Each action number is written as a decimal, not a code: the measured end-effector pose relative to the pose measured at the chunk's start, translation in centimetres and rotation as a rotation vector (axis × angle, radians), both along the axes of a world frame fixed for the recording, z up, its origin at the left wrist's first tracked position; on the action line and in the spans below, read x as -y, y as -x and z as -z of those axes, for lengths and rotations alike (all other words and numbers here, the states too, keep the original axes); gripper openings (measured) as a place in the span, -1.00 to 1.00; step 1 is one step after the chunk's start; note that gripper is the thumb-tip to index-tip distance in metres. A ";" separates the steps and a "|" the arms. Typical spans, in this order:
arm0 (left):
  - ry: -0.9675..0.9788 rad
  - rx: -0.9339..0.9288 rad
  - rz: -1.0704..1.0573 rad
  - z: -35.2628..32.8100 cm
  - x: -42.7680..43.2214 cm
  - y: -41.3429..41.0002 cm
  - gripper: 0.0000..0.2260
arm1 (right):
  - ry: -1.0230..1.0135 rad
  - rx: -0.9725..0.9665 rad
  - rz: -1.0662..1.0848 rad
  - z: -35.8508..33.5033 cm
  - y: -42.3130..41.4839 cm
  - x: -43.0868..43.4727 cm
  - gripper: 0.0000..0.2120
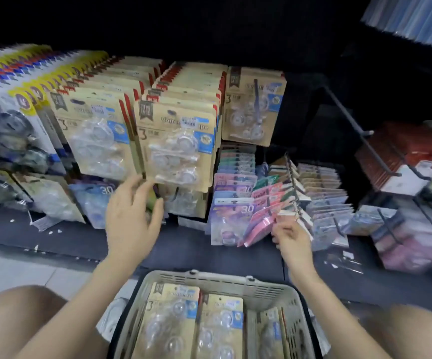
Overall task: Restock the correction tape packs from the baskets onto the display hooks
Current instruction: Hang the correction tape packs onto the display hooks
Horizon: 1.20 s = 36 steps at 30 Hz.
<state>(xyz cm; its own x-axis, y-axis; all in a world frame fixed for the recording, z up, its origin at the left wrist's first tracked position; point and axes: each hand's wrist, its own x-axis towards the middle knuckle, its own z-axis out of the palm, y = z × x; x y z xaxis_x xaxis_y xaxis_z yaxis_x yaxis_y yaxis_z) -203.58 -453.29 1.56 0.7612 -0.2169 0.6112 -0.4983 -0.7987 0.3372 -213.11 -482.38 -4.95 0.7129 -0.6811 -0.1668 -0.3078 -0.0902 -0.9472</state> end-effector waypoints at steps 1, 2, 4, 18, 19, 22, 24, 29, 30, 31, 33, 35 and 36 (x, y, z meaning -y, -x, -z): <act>-0.056 -0.103 -0.011 3.1 -1.2 1.1 -0.62 | 0.018 -0.080 -0.039 2.4 1.7 -0.6 -0.86; -0.119 -0.221 -0.022 6.3 -2.4 2.3 -0.58 | 0.032 -0.174 -0.079 5.2 3.0 -1.1 -0.85; -0.239 -0.432 -0.034 12.2 -4.7 4.5 -0.48 | 0.059 -0.343 -0.170 10.0 5.0 -2.7 -0.83; -0.309 -0.756 -0.121 24.2 -9.1 11.1 -0.33 | -0.151 -0.690 -0.189 22.2 8.4 -9.8 -0.64; -0.297 -0.757 -0.123 24.2 -9.0 11.2 -0.34 | -0.189 -0.682 -0.179 22.3 8.4 -9.9 -0.70; -0.291 -0.736 -0.139 24.4 -9.1 11.1 -0.39 | -0.353 -0.627 -0.132 22.6 8.3 -9.6 -0.76; -0.297 -0.746 -0.147 24.4 -9.0 11.1 -0.43 | -0.465 -0.560 -0.108 22.3 8.1 -9.5 -0.73; -0.281 -0.759 -0.152 24.2 -8.8 11.2 -0.41 | -0.520 -0.426 -0.103 19.2 8.5 -8.4 -0.63; -0.280 -0.770 -0.158 24.1 -8.8 11.2 -0.40 | -0.493 -0.422 -0.094 17.9 8.5 -7.6 -0.59; -0.278 -0.789 -0.167 23.9 -8.8 11.2 -0.39 | -0.468 -0.407 -0.083 16.7 8.5 -6.6 -0.57; -0.251 -0.823 -0.187 23.4 -8.5 11.1 -0.40 | -0.455 -0.338 -0.089 13.7 8.5 -4.8 -0.58; -0.175 -0.831 -0.191 22.7 -7.9 11.0 -0.32 | -0.489 -0.243 -0.150 10.7 8.3 -4.4 -0.61; -0.097 -0.833 -0.188 21.9 -7.1 11.0 -0.29 | -0.530 -0.193 -0.186 9.5 8.2 -4.8 -0.61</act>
